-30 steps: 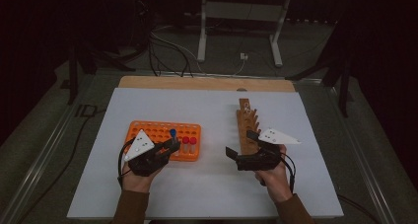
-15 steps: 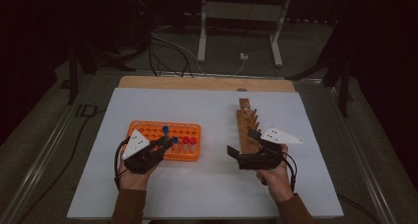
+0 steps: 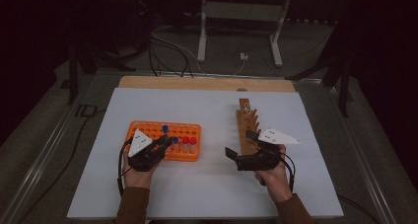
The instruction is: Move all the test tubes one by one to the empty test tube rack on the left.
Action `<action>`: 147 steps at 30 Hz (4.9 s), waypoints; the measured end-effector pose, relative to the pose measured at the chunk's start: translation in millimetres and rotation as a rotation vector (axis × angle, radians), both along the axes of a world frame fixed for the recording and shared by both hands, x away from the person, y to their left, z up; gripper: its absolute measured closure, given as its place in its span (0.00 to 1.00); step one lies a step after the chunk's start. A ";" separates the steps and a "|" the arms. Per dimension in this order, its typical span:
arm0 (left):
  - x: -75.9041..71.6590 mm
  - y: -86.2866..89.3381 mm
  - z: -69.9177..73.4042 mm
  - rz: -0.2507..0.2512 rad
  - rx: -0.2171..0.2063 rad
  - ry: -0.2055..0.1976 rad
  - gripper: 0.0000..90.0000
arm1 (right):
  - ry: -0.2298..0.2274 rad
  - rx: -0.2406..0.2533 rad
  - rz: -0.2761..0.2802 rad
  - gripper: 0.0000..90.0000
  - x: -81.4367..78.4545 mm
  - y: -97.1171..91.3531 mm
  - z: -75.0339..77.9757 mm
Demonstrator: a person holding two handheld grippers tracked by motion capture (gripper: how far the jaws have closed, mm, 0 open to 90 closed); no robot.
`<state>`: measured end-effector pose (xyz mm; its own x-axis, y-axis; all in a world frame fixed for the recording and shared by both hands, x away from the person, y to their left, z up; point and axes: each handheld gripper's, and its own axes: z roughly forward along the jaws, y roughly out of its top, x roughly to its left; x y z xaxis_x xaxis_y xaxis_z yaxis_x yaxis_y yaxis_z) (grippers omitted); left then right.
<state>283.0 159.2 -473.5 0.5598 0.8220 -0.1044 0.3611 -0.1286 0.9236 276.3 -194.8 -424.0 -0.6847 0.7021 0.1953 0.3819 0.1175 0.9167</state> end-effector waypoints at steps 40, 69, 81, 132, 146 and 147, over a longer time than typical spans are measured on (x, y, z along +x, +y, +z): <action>6.2 -13.8 -19.8 -0.013 0.185 0.139 0.86 | 0.010 -0.005 0.026 0.00 -0.1 2.0 -3.2; -3.3 7.9 1.1 -0.091 -0.044 0.101 0.25 | 0.010 0.000 0.016 0.00 2.8 -2.9 -4.2; -6.5 8.5 15.3 -0.054 -0.105 0.032 0.00 | -0.031 -0.029 -0.028 0.00 12.9 -12.9 4.1; -9.3 2.0 14.9 -0.021 -0.112 0.008 0.01 | 0.076 -0.278 -0.284 0.81 128.9 -25.0 -33.9; -9.3 1.6 14.7 -0.022 -0.112 0.010 0.01 | 0.036 -0.266 -0.296 0.85 122.6 -23.3 -28.6; -9.5 1.4 14.8 -0.022 -0.112 0.010 0.01 | 0.035 -0.264 -0.296 0.85 121.6 -23.2 -27.4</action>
